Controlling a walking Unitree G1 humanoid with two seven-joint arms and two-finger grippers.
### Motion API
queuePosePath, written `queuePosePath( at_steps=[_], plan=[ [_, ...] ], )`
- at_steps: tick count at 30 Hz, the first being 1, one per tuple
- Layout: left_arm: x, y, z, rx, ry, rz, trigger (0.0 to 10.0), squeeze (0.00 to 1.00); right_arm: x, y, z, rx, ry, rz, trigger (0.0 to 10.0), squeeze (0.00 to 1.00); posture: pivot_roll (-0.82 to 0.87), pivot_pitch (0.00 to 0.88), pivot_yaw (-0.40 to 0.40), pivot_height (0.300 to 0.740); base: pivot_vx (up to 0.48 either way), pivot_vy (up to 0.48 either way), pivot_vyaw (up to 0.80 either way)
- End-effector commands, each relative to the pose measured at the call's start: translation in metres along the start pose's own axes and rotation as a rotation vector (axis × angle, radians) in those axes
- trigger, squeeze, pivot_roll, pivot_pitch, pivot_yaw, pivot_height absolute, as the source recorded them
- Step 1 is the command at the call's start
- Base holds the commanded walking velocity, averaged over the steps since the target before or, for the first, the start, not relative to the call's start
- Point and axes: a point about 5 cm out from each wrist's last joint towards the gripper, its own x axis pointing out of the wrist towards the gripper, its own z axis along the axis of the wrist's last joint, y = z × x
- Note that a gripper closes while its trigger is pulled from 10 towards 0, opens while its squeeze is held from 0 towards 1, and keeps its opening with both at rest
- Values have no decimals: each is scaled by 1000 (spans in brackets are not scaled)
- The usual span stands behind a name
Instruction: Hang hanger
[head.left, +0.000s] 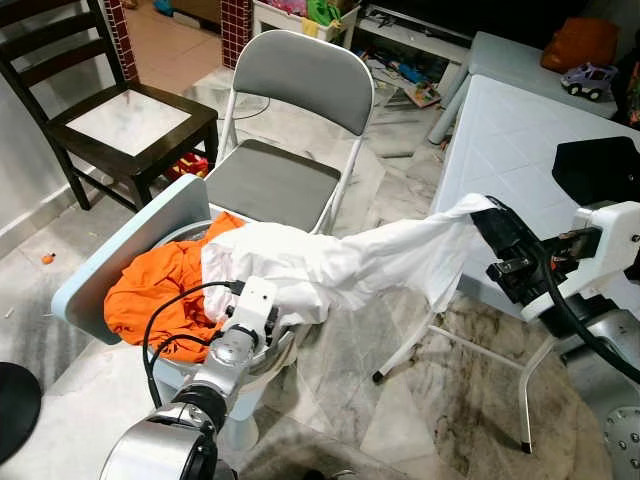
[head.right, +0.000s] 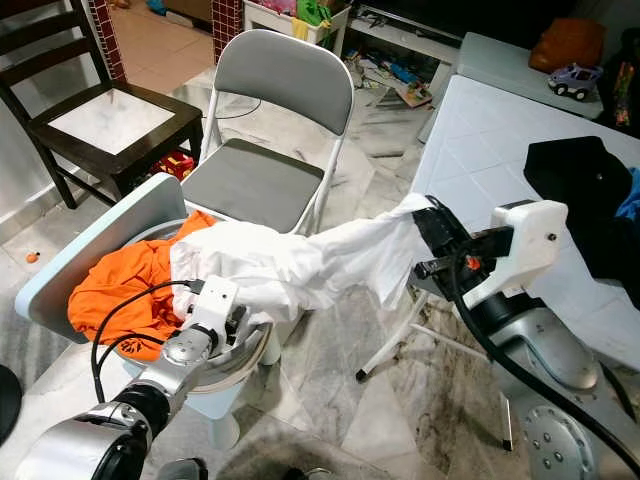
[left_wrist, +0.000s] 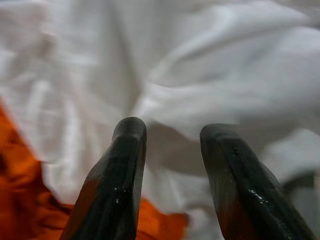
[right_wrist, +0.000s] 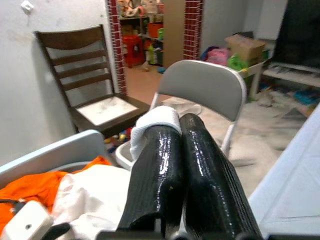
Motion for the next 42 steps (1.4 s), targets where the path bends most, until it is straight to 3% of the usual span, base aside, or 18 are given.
queuePosePath(
  at_steps=[1,3,4,5,14,15,17,20,22,23,25,28,30,32,33,35,36,42],
  plan=[
    [1,10,13,-10,-93,37,0,0,-6,14,0,92,4,111,0,0,89,144,-162,740,0,0,0],
    [0,21,21,-37,-159,70,196,0,-23,45,-3,235,45,361,0,0,105,143,-164,740,0,0,0],
    [0,25,25,-38,-181,84,4588,0,-32,58,-2,271,56,465,0,0,118,142,-166,740,0,0,0],
    [0,31,31,-38,-218,109,10000,0,-41,68,-5,293,84,538,0,0,128,140,-168,740,0,0,0],
    [0,63,82,-46,-423,228,10000,0,-58,68,-30,307,266,546,0,0,148,128,-178,740,0,0,0],
    [-1,65,93,-53,-465,233,10000,0,-67,70,-42,314,365,575,0,0,153,127,-181,740,0,0,0],
    [0,61,105,-42,-503,214,10000,0,-80,71,-55,327,473,600,0,0,151,125,-183,740,0,0,0],
    [0,58,106,-42,-505,205,10000,0,-83,71,-58,330,494,602,0,0,151,125,-183,740,0,0,0],
    [3,49,108,-61,-489,181,10000,0,-100,64,-86,315,661,576,0,0,148,122,-179,740,0,0,0],
    [3,49,108,-61,-489,181,10000,0,-100,64,-86,315,661,576,0,0,148,122,-179,740,0,0,0],
    [5,37,102,-49,-447,138,10000,0,-107,53,-110,304,718,504,0,0,148,123,-176,740,0,0,0],
    [6,34,98,-47,-422,122,10000,0,-103,49,-115,282,711,462,0,0,146,122,-173,740,0,0,0],
    [7,28,92,-44,-390,90,10000,0,-98,43,-119,234,699,411,10000,0,146,122,-173,740,0,0,0],
    [8,25,85,-37,-350,63,10000,0,-88,30,-126,152,688,300,10000,0,151,118,-170,740,0,0,0],
    [8,25,79,-48,-331,70,10000,0,-75,15,-128,38,628,179,10000,0,155,119,-167,740,0,0,0],
    [7,25,75,-40,-325,68,10000,0,-68,5,-127,42,593,97,10000,0,155,119,-167,740,0,0,0],
    [6,24,71,-36,-321,64,10000,0,-62,1,-126,49,555,64,10000,1000,168,120,-160,740,0,0,0],
    [2,22,45,9,-246,33,10000,0,-40,9,-133,32,460,96,10000,1000,198,125,-142,740,0,0,0]
  ],
)
